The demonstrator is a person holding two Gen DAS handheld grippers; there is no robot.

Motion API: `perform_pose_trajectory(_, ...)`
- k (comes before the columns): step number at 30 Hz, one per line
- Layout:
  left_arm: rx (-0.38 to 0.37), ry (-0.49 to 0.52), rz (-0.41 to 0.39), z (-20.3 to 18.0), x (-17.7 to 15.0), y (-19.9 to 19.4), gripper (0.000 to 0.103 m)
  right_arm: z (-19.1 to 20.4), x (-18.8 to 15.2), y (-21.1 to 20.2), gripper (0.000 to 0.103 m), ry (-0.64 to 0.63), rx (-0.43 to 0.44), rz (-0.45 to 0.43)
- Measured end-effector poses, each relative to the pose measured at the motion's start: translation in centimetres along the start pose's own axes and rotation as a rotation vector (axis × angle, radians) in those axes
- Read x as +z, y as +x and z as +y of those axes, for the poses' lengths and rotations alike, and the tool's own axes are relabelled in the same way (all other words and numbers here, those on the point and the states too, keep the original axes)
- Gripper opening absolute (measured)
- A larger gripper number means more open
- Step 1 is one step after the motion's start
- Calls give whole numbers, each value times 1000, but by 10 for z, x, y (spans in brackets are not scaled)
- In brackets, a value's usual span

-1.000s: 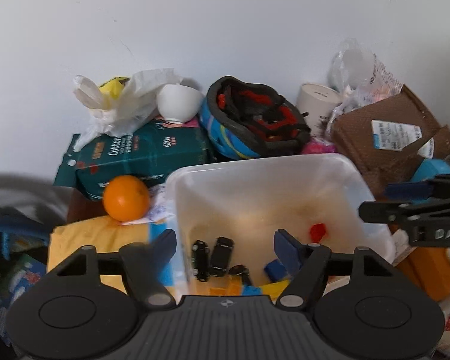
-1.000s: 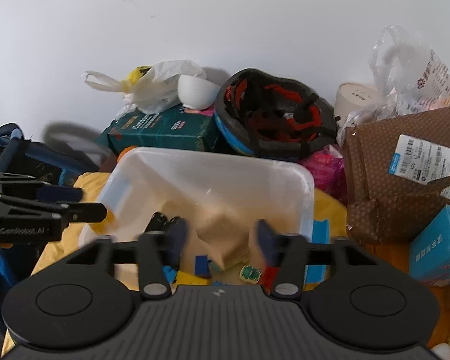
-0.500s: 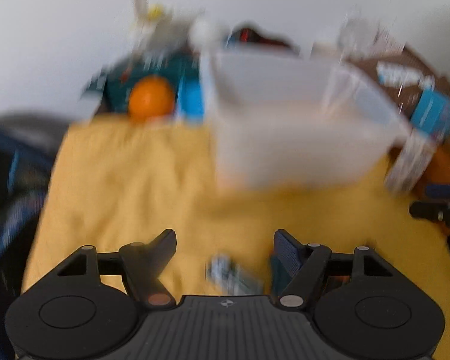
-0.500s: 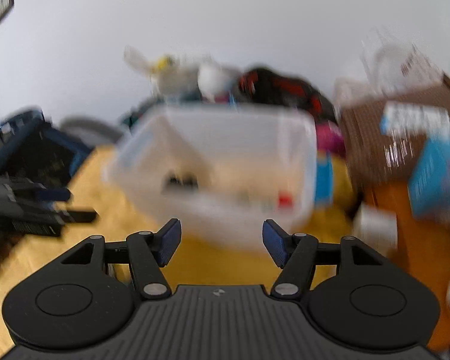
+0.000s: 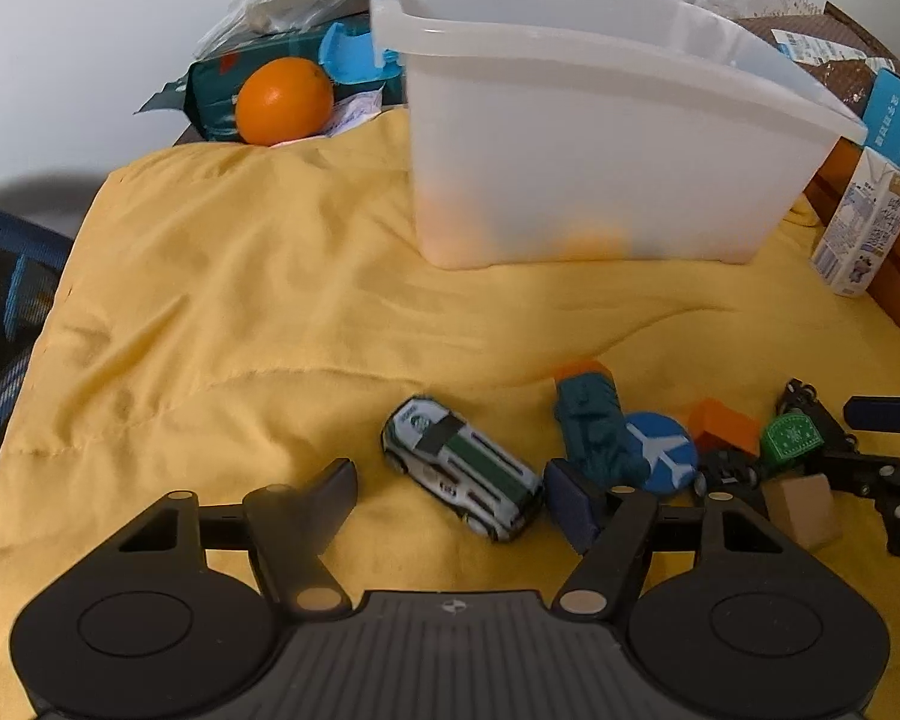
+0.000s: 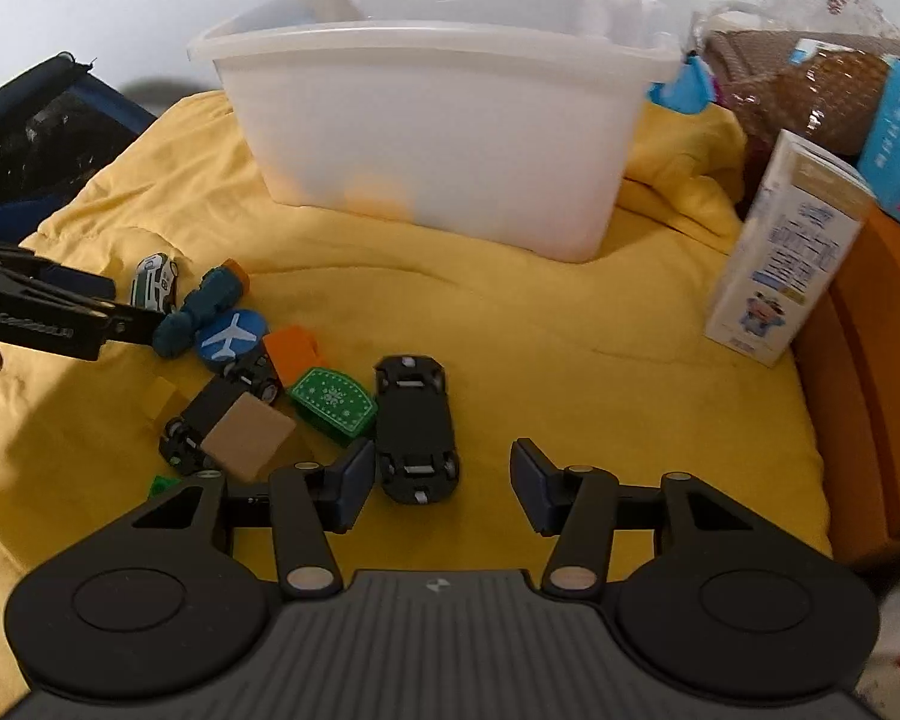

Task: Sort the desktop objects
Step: 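Grasp the white-green race car with the left tool while the right tool grasps a black car, then carry both cars over the white bin and open both tools to drop them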

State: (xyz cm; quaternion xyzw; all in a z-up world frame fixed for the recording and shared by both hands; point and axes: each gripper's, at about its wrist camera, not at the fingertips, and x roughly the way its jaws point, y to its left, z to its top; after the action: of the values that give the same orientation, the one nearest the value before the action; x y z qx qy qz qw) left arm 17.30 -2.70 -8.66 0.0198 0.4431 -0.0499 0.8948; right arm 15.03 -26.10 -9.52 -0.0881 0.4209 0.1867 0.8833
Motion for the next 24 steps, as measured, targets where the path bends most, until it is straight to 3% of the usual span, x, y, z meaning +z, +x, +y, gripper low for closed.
perform_pose_trajectory(2, 1, 32, -3, -4, -1, 5, 71, 5, 0, 6, 53, -15, 4, 2)
perform_pose_trajectory(3, -4, 55, -16, -5, -1, 5, 65, 8, -2, 6, 52, -24, 8, 5)
perform_pose_trajectory(7, -29, 104, -43, -3, -6, -2, 63, 12, -4, 7, 31, -32, 25, 11)
perform_pose_trajectory(11, -51, 90, -86, 6, -10, -23, 63, 7, -9, -4, 27, 1, 50, -5)
perform_pose_trajectory(18, -94, 40, -175, 22, -1, -73, 63, -15, -8, -39, 27, 97, 51, -81)
perform_pose_trajectory(24, -131, 62, -209, 11, 42, -103, 63, -21, 21, -71, 27, 142, 80, -160)
